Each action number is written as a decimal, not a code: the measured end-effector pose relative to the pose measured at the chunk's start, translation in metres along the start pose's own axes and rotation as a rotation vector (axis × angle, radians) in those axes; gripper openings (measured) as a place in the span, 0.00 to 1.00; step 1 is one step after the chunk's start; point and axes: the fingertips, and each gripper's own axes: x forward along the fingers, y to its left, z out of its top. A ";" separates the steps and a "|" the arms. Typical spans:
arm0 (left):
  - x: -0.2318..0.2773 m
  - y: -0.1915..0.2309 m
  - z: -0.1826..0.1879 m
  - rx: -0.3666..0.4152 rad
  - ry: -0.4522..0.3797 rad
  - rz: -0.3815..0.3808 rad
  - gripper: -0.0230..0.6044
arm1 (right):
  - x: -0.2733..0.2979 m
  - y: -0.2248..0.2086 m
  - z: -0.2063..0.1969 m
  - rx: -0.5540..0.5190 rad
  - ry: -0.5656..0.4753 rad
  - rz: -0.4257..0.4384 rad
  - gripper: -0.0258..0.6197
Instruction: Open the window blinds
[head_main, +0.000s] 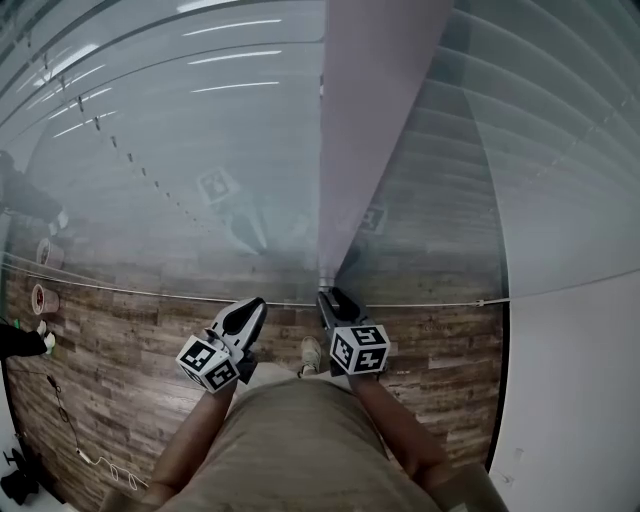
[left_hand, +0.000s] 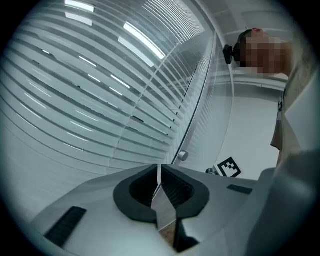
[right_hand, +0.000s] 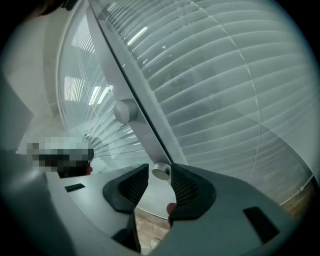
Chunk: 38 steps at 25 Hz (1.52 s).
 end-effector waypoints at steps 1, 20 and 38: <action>0.000 0.000 0.001 0.000 0.001 -0.004 0.06 | 0.001 0.000 -0.001 0.010 0.001 -0.003 0.24; -0.005 0.020 0.006 0.013 0.081 -0.161 0.06 | 0.007 -0.006 -0.002 0.009 0.010 -0.220 0.24; -0.006 0.026 -0.010 0.030 0.139 -0.194 0.06 | 0.007 -0.009 -0.028 -0.059 0.021 -0.247 0.38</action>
